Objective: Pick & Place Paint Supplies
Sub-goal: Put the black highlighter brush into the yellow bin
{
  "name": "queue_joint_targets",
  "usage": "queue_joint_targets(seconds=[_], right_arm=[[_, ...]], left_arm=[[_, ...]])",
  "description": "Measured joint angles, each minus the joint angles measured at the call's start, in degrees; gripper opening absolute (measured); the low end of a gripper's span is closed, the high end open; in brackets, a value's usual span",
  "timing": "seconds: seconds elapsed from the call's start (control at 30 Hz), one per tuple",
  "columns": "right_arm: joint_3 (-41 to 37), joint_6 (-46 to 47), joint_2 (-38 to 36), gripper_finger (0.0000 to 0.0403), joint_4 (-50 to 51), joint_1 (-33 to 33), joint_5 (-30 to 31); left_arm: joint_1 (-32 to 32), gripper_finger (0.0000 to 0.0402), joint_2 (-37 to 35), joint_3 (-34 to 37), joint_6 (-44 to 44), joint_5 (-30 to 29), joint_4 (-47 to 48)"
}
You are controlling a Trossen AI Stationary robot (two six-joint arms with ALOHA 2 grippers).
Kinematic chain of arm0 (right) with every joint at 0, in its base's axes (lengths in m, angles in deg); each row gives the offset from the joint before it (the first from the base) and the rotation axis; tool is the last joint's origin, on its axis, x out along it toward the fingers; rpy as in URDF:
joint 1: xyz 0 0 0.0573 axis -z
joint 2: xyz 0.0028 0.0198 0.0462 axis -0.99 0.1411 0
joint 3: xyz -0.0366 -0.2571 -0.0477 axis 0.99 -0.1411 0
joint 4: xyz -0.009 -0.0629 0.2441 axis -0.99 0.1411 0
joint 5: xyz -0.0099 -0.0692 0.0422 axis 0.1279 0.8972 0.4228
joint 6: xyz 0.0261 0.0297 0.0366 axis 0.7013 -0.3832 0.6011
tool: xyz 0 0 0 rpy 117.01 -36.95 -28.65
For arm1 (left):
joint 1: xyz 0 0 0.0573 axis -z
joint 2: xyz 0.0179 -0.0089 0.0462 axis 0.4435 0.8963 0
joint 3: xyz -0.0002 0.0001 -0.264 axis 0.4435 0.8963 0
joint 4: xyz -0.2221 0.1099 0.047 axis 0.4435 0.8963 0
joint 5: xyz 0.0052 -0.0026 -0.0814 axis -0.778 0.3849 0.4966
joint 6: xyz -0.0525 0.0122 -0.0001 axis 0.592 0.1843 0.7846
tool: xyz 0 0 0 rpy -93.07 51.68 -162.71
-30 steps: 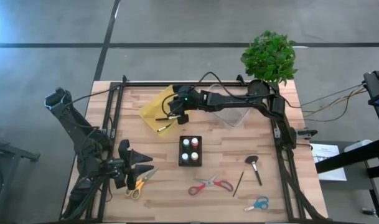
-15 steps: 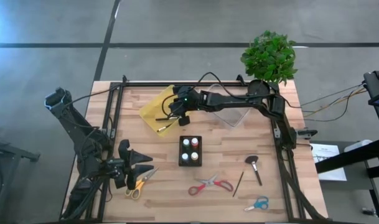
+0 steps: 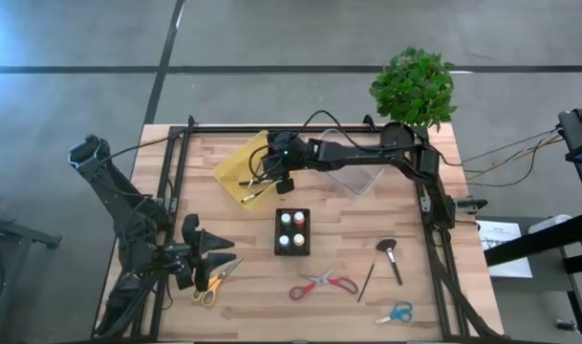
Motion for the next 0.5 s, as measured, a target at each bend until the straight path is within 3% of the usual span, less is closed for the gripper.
queue_joint_targets(seconds=[0.17,0.5], right_arm=[[0.0,5.9,-4.8,0.0180,9.3,-0.7,-1.1],[-0.9,23.9,-15.6,0.0180,37.3,-7.2,-15.1]], left_arm=[[0.0,0.0170,0.0,0.0,0.0,-0.9,0.5],[-0.9,0.0170,0.0,0.0,0.0,-3.7,1.0]])
